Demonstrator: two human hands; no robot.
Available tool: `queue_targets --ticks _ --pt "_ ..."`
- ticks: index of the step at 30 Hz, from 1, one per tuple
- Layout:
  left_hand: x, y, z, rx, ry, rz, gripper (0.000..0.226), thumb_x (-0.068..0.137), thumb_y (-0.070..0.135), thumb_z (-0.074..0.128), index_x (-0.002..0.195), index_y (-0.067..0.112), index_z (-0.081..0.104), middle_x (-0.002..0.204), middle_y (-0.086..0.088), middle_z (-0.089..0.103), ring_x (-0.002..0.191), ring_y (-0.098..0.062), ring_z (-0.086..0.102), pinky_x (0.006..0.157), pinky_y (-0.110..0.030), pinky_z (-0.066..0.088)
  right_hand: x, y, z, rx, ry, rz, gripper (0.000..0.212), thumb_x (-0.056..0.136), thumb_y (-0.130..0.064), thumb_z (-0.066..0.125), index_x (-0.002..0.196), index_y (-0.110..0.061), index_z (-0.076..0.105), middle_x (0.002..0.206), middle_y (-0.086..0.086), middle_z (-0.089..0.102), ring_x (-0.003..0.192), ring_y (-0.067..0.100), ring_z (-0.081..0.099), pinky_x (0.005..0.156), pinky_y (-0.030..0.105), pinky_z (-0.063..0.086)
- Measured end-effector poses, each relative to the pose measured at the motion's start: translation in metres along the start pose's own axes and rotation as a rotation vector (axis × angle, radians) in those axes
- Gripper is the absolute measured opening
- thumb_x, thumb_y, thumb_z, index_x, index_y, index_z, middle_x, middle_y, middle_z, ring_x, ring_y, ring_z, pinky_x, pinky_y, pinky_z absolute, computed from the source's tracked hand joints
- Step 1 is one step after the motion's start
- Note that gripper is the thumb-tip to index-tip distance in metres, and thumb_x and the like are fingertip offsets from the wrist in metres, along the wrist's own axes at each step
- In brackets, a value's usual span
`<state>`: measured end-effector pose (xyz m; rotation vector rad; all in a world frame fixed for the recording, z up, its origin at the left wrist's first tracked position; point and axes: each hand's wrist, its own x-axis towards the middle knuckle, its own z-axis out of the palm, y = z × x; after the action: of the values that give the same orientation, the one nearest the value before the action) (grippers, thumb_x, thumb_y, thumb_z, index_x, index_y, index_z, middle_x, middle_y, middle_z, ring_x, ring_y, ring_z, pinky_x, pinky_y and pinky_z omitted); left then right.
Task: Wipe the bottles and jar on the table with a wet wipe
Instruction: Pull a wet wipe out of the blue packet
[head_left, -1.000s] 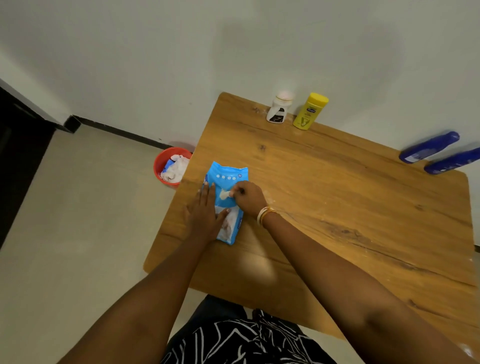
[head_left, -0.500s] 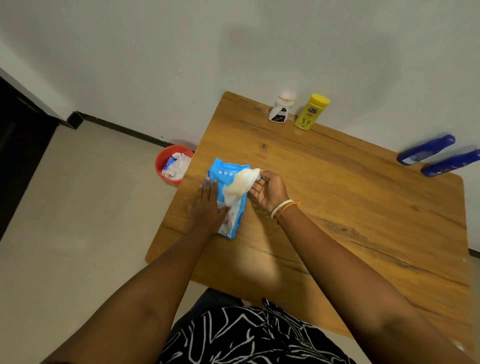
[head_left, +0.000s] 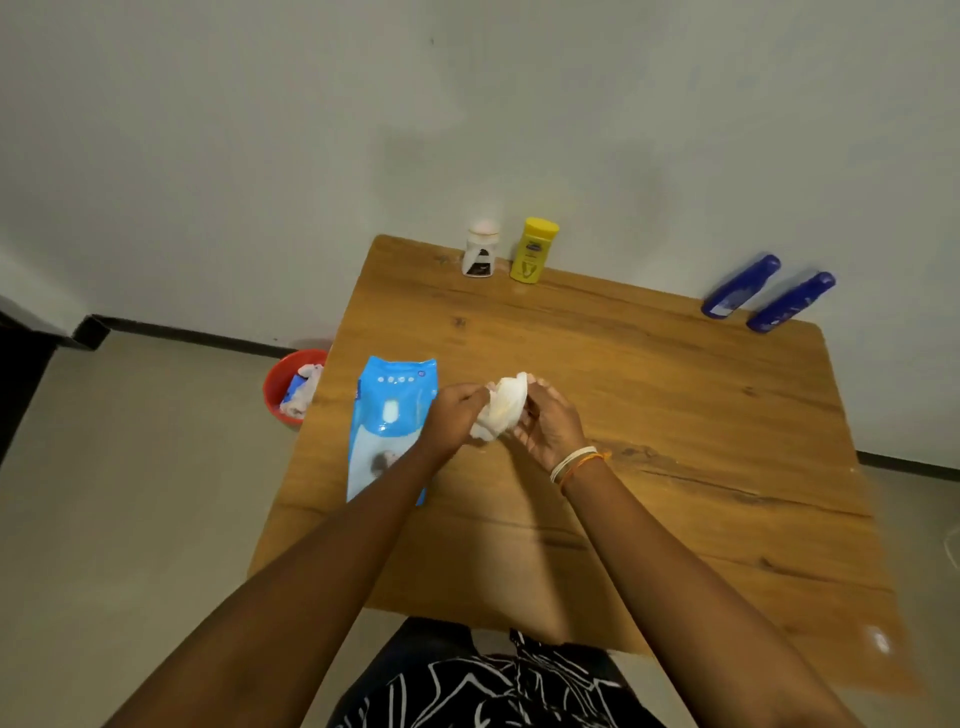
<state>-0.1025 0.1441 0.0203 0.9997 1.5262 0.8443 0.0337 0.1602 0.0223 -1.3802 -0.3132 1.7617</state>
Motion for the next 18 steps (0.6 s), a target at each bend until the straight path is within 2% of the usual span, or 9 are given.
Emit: queue_targets --ticks 3,4,7,10,12,16,18 --pt "-0.002 0.024 0.039 -0.196 -0.081 -0.127 0.015 0.092 0.013 0.060 0.083 0.005 0.069 0.071 -0.006 0.065 0.064 -0.014 0.059 0.057 -0.024 0.044 -0.011 -0.021 -0.032 0.062 0.017 -0.055 0.009 0.094 -0.013 0.055 0.087 -0.016 0.058 0.075 0.008 0.070 0.064 0.019 0.067 0.057 0.032 0.056" --pt "-0.005 0.030 0.052 -0.184 -0.108 -0.128 0.013 0.092 0.011 0.061 0.084 0.003 0.069 0.066 -0.004 0.064 0.057 -0.012 0.057 0.054 -0.023 0.041 -0.015 -0.030 -0.045 0.092 0.015 -0.069 0.010 0.095 -0.011 0.053 0.087 -0.014 0.058 0.072 0.010 0.070 0.061 0.020 0.067 0.056 0.031 0.056" --pt "-0.015 0.047 0.096 -0.061 -0.167 -0.101 0.015 0.089 0.006 0.062 0.095 -0.006 0.067 0.063 -0.008 0.056 0.044 -0.007 0.048 0.045 -0.020 0.038 -0.029 -0.057 -0.090 0.132 0.041 -0.090 0.012 0.095 -0.009 0.052 0.085 -0.014 0.057 0.081 0.012 0.061 0.067 0.022 0.060 0.062 0.033 0.052" --pt "-0.027 0.065 0.146 -0.048 -0.124 -0.042 0.012 0.088 0.009 0.065 0.085 -0.003 0.065 0.064 -0.006 0.057 0.047 -0.005 0.048 0.046 -0.018 0.039 -0.044 -0.082 -0.138 0.143 0.094 -0.085 0.014 0.096 -0.013 0.052 0.084 -0.018 0.058 0.080 0.006 0.061 0.067 0.017 0.061 0.057 0.029 0.053" --pt "-0.032 0.079 0.178 -0.074 -0.083 -0.009 0.013 0.090 0.009 0.064 0.083 -0.001 0.061 0.069 -0.005 0.058 0.054 -0.007 0.049 0.047 -0.017 0.040 -0.049 -0.098 -0.169 0.151 0.130 -0.090 0.016 0.097 -0.015 0.050 0.084 -0.019 0.058 0.079 0.003 0.063 0.068 0.015 0.062 0.063 0.032 0.052" --pt "-0.042 0.098 0.236 -0.112 -0.111 -0.002 0.011 0.095 0.009 0.053 0.085 0.008 0.055 0.062 -0.004 0.050 0.045 -0.010 0.044 0.039 -0.015 0.034 -0.055 -0.124 -0.226 0.139 0.145 -0.088 0.015 0.100 -0.019 0.043 0.095 -0.016 0.057 0.086 0.003 0.069 0.080 0.018 0.065 0.085 0.041 0.050" --pt "-0.050 0.103 0.265 -0.073 -0.143 0.028 0.009 0.096 0.010 0.050 0.089 0.008 0.053 0.066 -0.003 0.051 0.051 -0.013 0.046 0.044 -0.019 0.038 -0.061 -0.136 -0.248 0.087 0.151 -0.081 0.013 0.099 -0.027 0.046 0.103 -0.018 0.054 0.095 0.006 0.067 0.086 0.020 0.064 0.085 0.041 0.050"
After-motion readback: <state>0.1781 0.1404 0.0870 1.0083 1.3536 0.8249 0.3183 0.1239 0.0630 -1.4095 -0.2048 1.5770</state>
